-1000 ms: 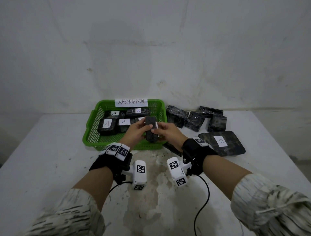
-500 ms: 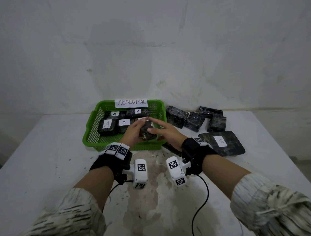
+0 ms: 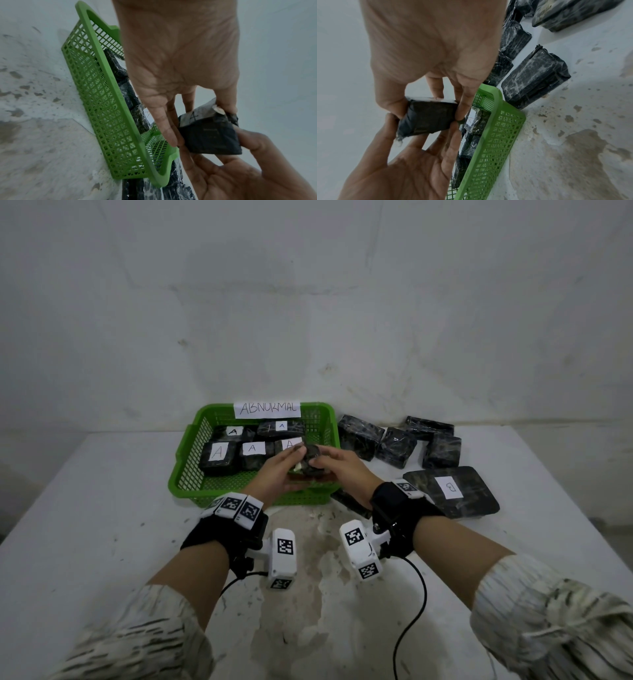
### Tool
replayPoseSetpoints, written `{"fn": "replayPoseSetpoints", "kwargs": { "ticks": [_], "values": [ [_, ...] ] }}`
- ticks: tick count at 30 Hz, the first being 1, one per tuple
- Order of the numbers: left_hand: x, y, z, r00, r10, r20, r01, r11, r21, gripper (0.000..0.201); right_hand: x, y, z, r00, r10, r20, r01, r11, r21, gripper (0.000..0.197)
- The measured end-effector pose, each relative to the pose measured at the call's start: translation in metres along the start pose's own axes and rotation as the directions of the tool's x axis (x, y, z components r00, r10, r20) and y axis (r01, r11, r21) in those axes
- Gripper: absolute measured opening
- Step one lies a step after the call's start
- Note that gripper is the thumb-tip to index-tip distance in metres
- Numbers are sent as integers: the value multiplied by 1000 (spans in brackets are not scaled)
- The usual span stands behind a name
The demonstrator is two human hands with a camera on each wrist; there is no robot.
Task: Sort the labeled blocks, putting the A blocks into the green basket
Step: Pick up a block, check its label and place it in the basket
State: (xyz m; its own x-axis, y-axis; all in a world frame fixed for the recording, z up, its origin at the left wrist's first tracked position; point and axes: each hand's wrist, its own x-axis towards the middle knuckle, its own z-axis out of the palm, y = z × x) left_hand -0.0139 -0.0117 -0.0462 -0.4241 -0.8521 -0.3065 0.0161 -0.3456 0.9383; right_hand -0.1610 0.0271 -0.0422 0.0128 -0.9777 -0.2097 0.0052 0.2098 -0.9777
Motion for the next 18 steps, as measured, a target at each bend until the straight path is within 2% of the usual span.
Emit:
{"fn": "replayPoseSetpoints", "kwargs": {
  "ticks": [4,6,8,10,14,18],
  "values": [
    [0,-1,-1,1000,-5,4,5,1000,9,26,0,0,-1,999,16,-28,-16,1000,-17,34],
    [0,2,-1,999,14,-50,-12,999,40,27,-1,0,-1,999,35,1,-35,999,-40,40],
    [0,5,-1,990,67,-124,-47,987,152,29,-2,0,0,996,79,48,-74,993,-95,51],
    [0,6,-2,975,125,-182,-82,971,226,30,-4,0,1,990,112,92,-97,984,-147,52],
    [4,5,-4,955,192,-226,-163,977,140,17,-4,1,3,993,109,39,-100,977,-189,45],
    [1,4,-1,968,190,-163,-179,981,79,16,1,1,3,988,149,-49,-157,961,-227,61]
  ]
}}
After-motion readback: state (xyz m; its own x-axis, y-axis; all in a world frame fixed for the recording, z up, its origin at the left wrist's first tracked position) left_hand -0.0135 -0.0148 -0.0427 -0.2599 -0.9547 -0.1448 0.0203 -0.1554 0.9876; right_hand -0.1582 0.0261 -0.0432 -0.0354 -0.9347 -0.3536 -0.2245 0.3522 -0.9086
